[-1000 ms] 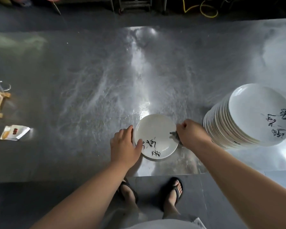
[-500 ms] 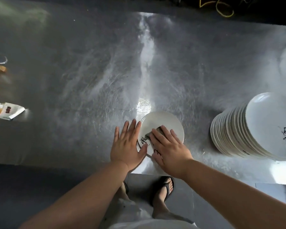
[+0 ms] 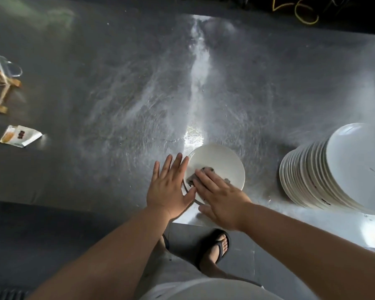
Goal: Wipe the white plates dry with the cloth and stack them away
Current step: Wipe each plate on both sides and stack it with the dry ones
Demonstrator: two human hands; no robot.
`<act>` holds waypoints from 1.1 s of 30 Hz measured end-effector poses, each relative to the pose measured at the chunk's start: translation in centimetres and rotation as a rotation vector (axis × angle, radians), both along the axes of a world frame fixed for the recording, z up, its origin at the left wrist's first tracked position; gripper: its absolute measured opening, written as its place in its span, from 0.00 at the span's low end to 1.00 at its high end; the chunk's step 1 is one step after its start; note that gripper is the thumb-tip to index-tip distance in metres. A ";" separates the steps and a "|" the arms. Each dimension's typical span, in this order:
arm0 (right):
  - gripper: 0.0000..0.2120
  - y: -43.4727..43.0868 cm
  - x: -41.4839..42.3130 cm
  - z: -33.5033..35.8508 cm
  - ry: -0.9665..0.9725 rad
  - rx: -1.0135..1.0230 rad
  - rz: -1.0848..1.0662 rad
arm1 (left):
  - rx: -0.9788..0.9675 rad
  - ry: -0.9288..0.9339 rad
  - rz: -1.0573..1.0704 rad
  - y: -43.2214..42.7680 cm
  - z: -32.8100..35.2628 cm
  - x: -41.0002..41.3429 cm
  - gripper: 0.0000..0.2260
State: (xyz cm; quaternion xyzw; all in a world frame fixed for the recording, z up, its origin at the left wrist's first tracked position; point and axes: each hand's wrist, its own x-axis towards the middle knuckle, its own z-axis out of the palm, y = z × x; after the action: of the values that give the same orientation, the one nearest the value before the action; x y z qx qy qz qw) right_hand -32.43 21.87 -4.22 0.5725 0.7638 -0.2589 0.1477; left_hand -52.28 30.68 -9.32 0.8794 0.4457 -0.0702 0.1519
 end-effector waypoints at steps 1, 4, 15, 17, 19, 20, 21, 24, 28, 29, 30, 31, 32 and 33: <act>0.36 0.3 1.1 -0.1 0.001 0.026 0.054 | 0.008 0.007 -0.004 0.0 0.0 0.0 0.38; 0.35 3.0 3.2 0.4 -0.049 0.050 0.037 | 0.012 0.015 -0.004 0.2 0.0 0.2 0.36; 0.34 -0.4 4.1 -0.1 0.012 0.136 0.142 | 0.041 0.014 0.010 -0.1 0.2 0.3 0.34; 0.41 1.6 4.7 0.6 -0.077 0.099 0.023 | 0.029 0.016 0.002 0.0 0.2 0.2 0.33; 0.44 2.8 4.5 0.8 -0.115 0.070 -0.103 | 0.034 0.019 0.004 0.0 0.1 0.2 0.33; 0.43 2.7 4.3 0.6 -0.101 0.059 -0.141 | 0.037 0.019 0.008 0.0 0.1 0.2 0.33; 0.43 2.1 3.8 0.6 -0.068 0.045 -0.158 | 0.041 0.016 0.011 0.0 0.1 0.2 0.33; 0.44 -1.0 2.6 0.8 0.028 -0.003 -0.011 | 0.057 -0.013 0.019 -0.1 -0.1 0.2 0.34; 0.41 -1.5 4.3 0.6 0.012 0.091 0.180 | 0.059 -0.013 0.016 -0.1 -0.2 0.2 0.34; 0.41 -0.6 4.8 0.6 -0.007 0.087 0.129 | 0.057 -0.003 0.014 -0.1 -0.2 0.2 0.34; 0.42 0.5 5.3 0.8 -0.049 0.061 0.057 | 0.053 0.002 0.014 0.0 -0.3 0.2 0.34; 0.43 1.6 5.6 1.0 -0.097 0.052 -0.005 | 0.049 0.000 0.016 0.0 -0.3 0.2 0.34; 0.44 2.5 5.6 1.1 -0.133 0.057 -0.047 | 0.047 -0.005 0.017 0.0 -0.3 0.2 0.34; 0.45 2.7 5.4 1.1 -0.144 0.056 -0.074 | 0.046 -0.012 0.017 0.0 -0.3 0.2 0.34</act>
State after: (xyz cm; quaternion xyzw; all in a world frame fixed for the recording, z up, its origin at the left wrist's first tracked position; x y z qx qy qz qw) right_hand -27.05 24.62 -3.15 0.6213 0.7366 -0.2008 0.1765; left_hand -52.07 30.73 -9.58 0.8792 0.4538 -0.0535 0.1349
